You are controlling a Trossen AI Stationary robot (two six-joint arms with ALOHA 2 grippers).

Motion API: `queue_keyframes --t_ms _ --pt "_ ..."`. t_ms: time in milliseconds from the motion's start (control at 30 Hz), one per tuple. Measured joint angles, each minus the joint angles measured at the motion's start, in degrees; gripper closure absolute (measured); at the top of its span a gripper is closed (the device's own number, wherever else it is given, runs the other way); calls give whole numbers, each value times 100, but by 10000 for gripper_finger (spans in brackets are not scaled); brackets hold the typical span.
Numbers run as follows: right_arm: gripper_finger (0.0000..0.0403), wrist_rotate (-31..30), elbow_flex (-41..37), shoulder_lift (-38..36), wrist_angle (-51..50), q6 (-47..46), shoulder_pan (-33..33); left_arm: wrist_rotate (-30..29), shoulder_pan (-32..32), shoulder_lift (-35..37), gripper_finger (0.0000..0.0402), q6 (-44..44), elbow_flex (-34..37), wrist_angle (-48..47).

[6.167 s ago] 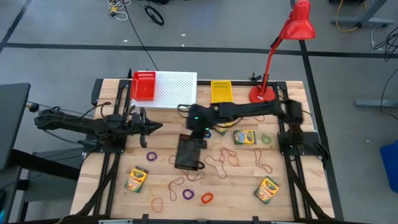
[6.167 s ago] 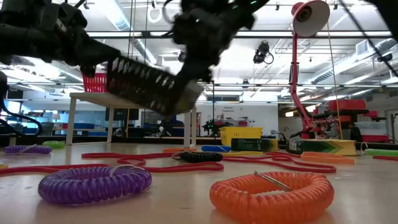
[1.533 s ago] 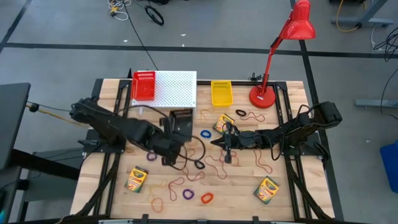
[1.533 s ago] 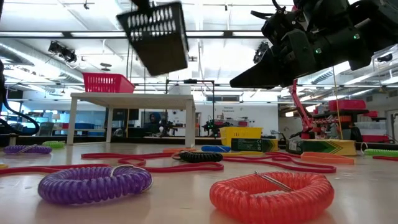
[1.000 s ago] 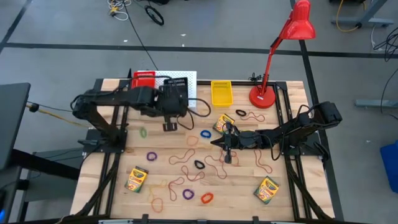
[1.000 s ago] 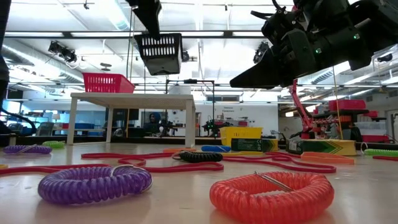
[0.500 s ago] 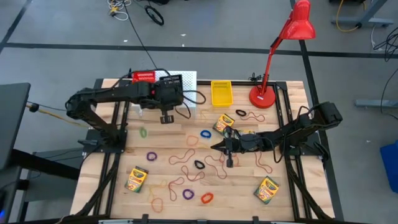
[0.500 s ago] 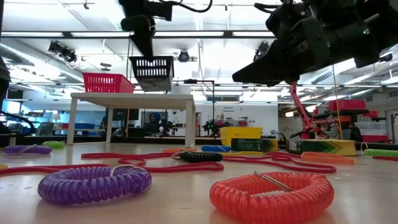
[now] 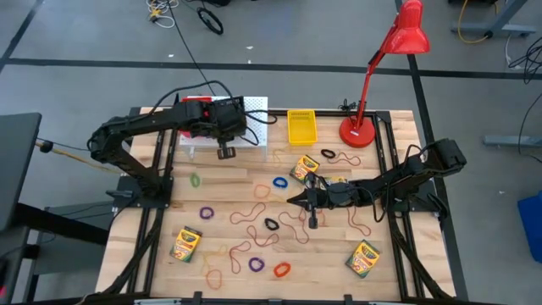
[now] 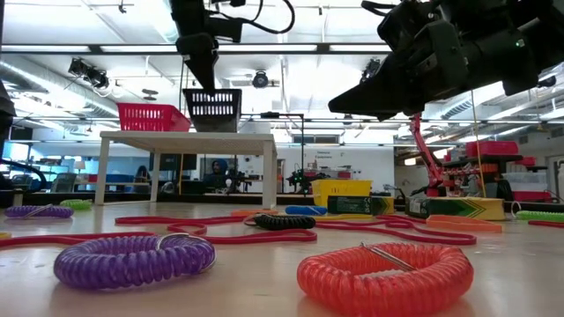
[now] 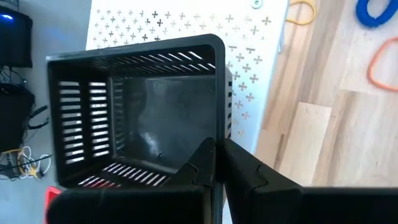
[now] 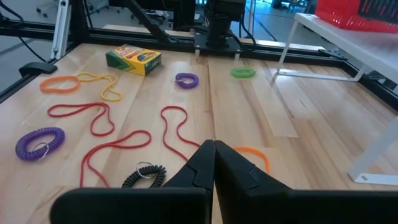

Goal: Pick & Place Office Desk Supplies
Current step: Put the black bin on the shelf

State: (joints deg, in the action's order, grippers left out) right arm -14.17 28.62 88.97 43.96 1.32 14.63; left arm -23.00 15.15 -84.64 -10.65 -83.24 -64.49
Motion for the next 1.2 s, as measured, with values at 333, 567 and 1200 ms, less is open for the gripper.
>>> queue_keyframes --t_ms 333,567,1200 --pt "392 -17 0 0 -1 0 20 166 27 0 383 114 9 44" --pt "392 -15 0 0 -1 0 20 181 20 31 383 -56 555 376" --pt "392 4 0 0 -4 3 20 216 208 42 374 -115 439 243"
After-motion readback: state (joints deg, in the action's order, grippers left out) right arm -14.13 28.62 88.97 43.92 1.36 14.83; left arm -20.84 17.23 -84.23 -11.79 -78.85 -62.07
